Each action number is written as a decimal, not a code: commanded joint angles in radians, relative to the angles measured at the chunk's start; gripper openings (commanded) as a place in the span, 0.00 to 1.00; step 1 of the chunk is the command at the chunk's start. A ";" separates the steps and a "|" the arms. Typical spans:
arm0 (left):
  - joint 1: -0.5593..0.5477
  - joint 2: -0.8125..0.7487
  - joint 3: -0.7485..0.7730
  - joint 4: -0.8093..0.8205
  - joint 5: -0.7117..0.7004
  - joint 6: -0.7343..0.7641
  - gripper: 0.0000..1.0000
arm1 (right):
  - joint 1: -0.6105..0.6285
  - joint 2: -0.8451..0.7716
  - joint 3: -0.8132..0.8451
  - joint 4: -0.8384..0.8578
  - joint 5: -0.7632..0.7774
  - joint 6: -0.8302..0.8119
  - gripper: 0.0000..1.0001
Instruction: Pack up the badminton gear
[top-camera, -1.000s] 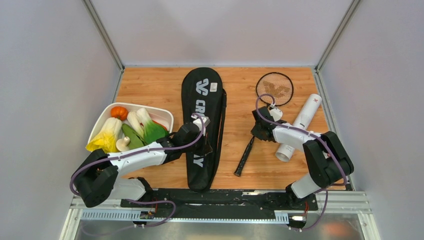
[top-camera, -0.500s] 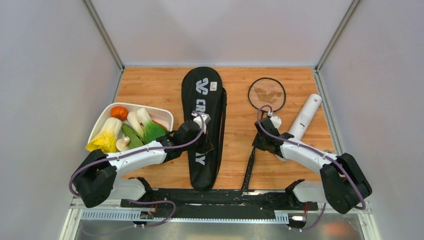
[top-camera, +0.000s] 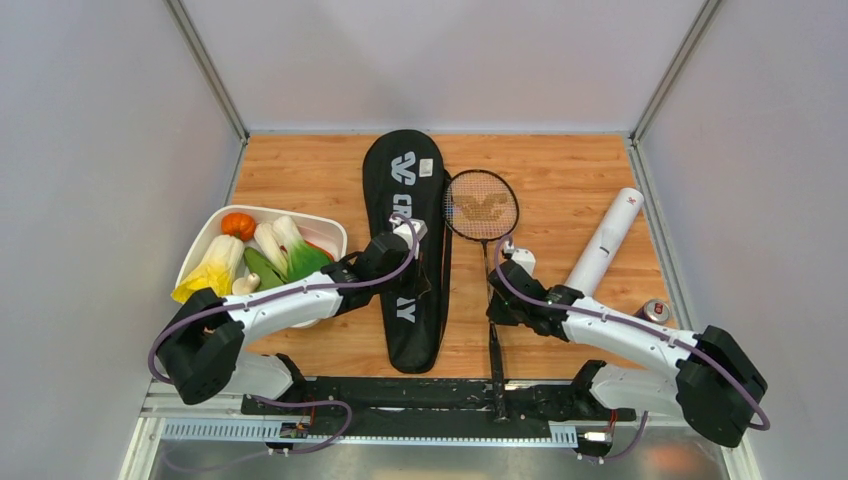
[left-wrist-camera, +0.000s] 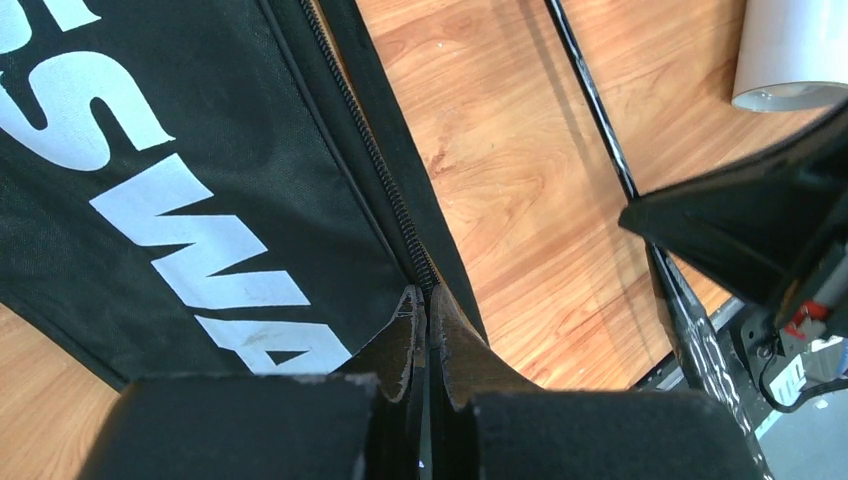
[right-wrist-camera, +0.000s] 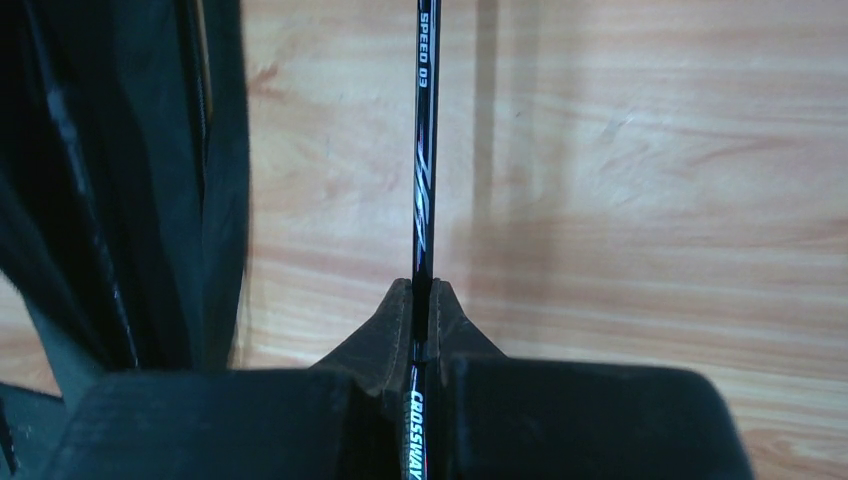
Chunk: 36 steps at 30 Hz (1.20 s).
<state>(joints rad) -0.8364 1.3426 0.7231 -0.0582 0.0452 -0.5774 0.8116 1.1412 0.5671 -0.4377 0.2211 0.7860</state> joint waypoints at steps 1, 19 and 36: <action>0.004 0.011 0.048 0.023 -0.004 0.015 0.00 | 0.080 -0.048 -0.015 -0.015 0.012 0.041 0.00; 0.004 -0.012 0.039 0.026 0.046 0.025 0.00 | 0.344 0.123 0.158 -0.009 0.120 0.103 0.00; 0.005 -0.082 -0.070 0.136 0.136 -0.079 0.00 | 0.163 0.456 0.356 0.328 0.076 0.073 0.00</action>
<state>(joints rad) -0.8307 1.3125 0.6788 -0.0113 0.1219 -0.6048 1.0271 1.5425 0.8585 -0.2752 0.3046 0.8356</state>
